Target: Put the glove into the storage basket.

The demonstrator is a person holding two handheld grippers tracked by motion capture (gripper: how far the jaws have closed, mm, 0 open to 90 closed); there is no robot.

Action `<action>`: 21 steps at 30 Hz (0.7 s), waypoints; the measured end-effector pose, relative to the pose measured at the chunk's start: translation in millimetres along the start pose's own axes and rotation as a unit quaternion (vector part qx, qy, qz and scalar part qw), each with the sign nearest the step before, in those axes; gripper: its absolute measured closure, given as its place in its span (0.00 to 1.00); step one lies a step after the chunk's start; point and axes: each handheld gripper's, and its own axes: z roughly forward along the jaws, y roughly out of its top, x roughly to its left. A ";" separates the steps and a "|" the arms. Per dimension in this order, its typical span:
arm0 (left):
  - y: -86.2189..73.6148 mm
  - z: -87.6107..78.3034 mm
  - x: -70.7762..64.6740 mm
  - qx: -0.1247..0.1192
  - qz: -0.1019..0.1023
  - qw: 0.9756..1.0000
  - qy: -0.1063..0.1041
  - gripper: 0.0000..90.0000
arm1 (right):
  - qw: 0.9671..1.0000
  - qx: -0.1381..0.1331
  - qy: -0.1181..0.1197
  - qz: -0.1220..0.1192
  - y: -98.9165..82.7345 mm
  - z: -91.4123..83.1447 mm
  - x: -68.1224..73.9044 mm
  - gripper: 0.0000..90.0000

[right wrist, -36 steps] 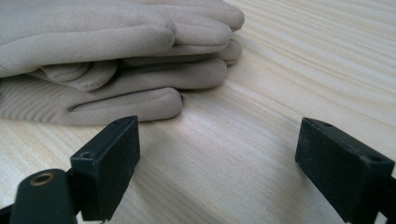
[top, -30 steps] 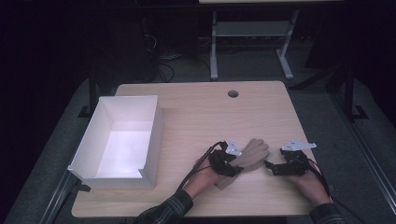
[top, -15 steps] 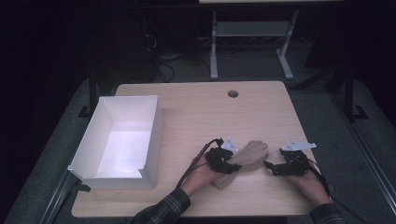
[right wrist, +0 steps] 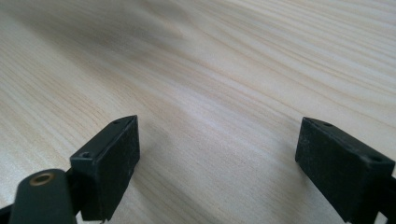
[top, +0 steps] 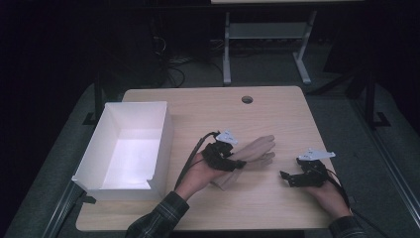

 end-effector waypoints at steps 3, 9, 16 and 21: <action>4.6 -16.5 3.1 -0.004 -0.003 1.000 0.006 0.75 | 1.000 0.000 0.000 0.000 0.0 0.0 0.0 0.15; 12.1 -50.1 13.6 -0.011 -0.012 1.000 0.022 0.75 | 1.000 0.000 0.000 0.000 0.0 0.0 0.2 0.15; 20.0 -97.2 29.3 -0.026 -0.013 0.998 0.055 0.75 | 1.000 0.000 0.001 0.001 0.1 -0.1 0.3 0.15; 17.4 -129.4 40.4 -0.043 -0.027 0.996 0.078 0.75 | 1.000 0.000 0.001 0.000 0.0 0.0 0.2 0.15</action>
